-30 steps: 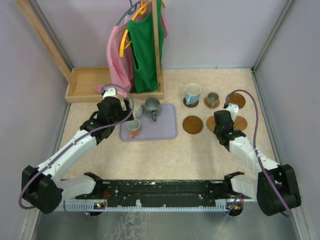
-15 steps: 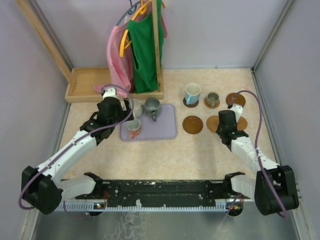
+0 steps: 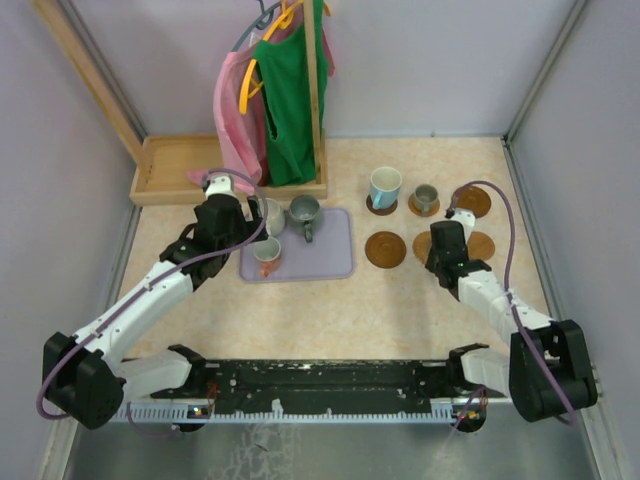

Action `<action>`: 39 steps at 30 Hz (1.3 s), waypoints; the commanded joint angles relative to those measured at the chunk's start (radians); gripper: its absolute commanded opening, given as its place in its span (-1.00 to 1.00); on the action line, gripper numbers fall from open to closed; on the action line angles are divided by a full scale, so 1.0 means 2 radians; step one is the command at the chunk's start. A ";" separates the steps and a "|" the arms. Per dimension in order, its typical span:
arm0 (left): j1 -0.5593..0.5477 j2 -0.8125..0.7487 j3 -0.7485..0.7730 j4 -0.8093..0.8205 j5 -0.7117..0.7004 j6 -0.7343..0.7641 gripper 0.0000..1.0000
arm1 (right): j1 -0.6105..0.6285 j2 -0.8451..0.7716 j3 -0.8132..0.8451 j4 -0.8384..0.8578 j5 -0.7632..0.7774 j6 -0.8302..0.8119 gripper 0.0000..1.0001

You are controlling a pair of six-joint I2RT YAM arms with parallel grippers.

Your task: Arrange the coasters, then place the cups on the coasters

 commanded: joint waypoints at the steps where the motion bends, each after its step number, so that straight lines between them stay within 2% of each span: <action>1: 0.002 -0.001 -0.002 0.012 0.005 -0.004 1.00 | 0.010 0.007 0.024 0.050 0.012 -0.011 -1.00; 19: 0.003 0.004 0.000 0.012 0.004 -0.002 1.00 | 0.016 0.040 0.029 0.080 0.029 -0.019 -1.00; 29: 0.002 0.007 0.002 0.012 0.003 -0.001 1.00 | 0.016 0.042 0.036 0.039 0.023 0.010 -1.00; 33: 0.003 0.009 0.003 0.012 0.004 -0.002 1.00 | 0.016 0.038 0.032 0.035 0.021 0.017 -0.81; 39: 0.003 0.010 0.003 0.012 0.004 -0.002 1.00 | 0.016 0.038 0.029 0.027 0.027 0.024 -0.67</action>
